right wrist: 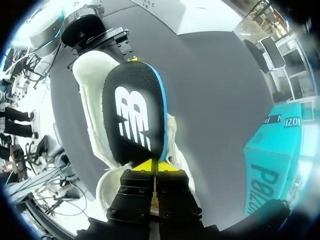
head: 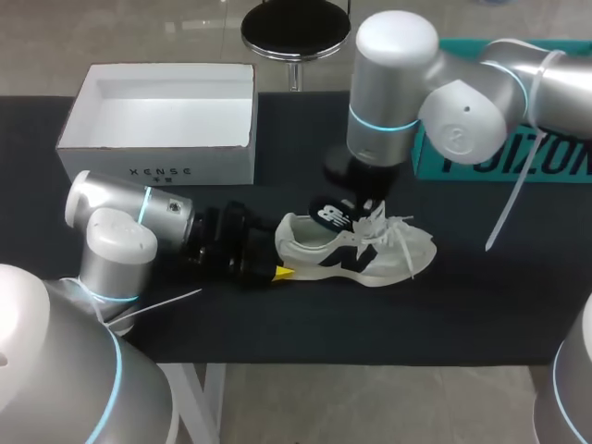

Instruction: Take the shoe out of the shoebox, open the shoe tongue, remove and reinsert the insole, then place the shoe into the shoebox

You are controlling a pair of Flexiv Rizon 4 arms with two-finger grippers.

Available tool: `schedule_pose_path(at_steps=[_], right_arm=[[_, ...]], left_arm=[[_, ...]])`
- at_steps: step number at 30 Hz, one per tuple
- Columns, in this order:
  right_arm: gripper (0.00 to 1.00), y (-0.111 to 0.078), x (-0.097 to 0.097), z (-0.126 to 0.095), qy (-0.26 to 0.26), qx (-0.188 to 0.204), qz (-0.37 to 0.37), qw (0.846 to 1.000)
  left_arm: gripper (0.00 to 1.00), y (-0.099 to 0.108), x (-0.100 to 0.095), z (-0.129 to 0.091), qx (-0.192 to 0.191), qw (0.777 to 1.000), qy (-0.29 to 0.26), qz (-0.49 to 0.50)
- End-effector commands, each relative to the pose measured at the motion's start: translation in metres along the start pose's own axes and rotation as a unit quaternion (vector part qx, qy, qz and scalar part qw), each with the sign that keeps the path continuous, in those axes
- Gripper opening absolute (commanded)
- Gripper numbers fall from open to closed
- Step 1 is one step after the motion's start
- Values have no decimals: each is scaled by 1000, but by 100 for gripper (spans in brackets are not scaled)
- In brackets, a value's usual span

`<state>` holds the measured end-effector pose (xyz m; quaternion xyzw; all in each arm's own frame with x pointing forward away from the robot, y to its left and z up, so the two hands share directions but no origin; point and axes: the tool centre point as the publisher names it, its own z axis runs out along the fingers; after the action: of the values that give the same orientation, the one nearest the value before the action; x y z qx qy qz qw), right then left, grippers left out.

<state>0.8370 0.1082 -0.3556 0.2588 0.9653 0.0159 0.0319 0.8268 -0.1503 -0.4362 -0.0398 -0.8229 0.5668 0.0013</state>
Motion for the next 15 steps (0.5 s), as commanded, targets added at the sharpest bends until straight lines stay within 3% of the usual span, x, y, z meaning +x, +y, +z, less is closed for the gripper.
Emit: schedule_pose_path(at_steps=[1, 15], right_arm=[[0, 12, -2, 0, 0, -5, -5, 1000], [0, 69, -4, -9, -11, -62, -15, 998]], left_arm=[[0, 2, 0, 2, -1, 1000, 0, 0], [0, 2, 0, 2, -1, 1000, 0, 0]])
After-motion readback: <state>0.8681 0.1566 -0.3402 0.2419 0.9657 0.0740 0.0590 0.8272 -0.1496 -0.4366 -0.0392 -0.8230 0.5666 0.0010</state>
